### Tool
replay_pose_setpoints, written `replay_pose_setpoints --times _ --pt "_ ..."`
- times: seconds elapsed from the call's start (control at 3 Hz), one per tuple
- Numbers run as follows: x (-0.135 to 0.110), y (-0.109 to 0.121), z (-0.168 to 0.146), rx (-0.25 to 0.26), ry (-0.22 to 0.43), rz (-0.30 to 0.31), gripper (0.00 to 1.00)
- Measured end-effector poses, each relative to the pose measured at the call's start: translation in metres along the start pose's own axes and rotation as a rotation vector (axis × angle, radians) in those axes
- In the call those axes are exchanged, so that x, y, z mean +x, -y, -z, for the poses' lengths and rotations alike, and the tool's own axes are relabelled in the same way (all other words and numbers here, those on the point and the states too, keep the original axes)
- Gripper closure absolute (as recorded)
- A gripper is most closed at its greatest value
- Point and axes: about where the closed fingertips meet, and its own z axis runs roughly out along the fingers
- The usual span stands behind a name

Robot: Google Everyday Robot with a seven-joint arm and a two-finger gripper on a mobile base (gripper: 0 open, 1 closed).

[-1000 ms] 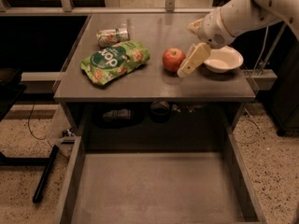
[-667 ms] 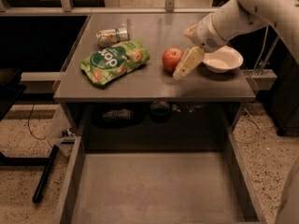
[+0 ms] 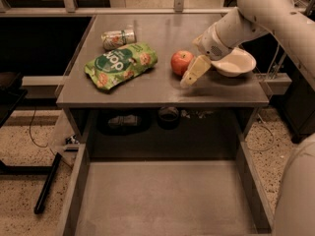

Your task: Place apple into top drawer

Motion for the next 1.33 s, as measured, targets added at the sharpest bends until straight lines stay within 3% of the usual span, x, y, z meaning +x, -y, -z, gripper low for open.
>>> replay_pose_setpoints --times 0.33,1.33 --pt "0.0000 0.0000 0.0000 0.000 0.000 0.000 0.18" --pt "0.0000 0.0000 -0.0002 0.000 0.000 0.000 0.88"
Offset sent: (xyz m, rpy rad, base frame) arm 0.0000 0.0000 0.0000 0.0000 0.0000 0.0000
